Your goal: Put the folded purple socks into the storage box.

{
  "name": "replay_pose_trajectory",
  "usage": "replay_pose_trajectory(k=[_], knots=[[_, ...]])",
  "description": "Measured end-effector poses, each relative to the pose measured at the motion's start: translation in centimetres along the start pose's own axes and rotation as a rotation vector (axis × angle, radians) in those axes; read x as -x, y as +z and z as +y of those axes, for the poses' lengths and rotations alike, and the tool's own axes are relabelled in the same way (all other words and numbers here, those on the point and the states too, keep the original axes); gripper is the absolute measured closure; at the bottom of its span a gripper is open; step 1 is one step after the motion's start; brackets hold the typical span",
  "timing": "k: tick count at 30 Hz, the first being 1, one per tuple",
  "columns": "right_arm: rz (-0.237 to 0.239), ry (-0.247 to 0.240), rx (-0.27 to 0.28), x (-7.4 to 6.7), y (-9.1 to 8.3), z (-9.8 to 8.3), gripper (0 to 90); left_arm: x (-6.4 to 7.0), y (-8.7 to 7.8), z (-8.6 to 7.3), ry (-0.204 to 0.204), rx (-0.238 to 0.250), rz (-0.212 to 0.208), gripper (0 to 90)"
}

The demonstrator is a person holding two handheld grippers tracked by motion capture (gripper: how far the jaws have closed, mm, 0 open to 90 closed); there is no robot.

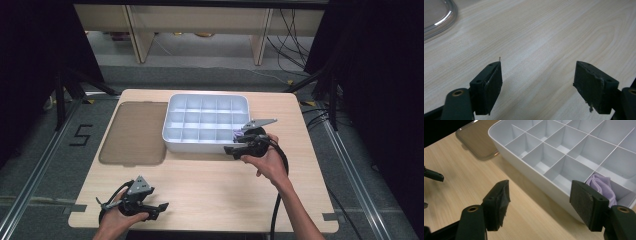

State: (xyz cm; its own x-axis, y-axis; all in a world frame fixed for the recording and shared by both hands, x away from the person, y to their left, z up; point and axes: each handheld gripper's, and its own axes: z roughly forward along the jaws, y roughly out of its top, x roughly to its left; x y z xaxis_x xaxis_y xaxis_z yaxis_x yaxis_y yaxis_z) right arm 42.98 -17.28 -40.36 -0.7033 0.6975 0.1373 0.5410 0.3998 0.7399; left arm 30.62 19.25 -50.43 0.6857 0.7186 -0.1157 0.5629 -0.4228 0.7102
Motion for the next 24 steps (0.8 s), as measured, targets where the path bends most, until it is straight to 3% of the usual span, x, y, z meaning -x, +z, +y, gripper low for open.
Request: replay_pose_trajectory(k=[6,9,14,22,24], knots=[[0.003,-0.007,0.015,-0.2,-0.2,-0.7,33.3,-0.1,-0.1,0.0,0.016,-0.011,-0.002,22.2],[0.01,0.016,0.01,-0.4,-0.3,-0.9,33.3,-0.1,-0.1,0.0,0.017,-0.008,-0.004,22.2],[-0.002,-0.003,0.017,-0.5,-0.5,-1.4,33.1,-0.2,-0.1,0.0,0.019,-0.012,0.001,22.2],[0.014,-0.004,0.024,-0.9,-0.7,-2.1,31.4,0.1,0.0,0.0,-0.006,0.003,-0.001,22.2],[0.012,-0.005,0.017,-1.2,-0.8,-2.3,31.4,0.0,0.0,0.0,0.005,-0.002,0.004,22.2]])
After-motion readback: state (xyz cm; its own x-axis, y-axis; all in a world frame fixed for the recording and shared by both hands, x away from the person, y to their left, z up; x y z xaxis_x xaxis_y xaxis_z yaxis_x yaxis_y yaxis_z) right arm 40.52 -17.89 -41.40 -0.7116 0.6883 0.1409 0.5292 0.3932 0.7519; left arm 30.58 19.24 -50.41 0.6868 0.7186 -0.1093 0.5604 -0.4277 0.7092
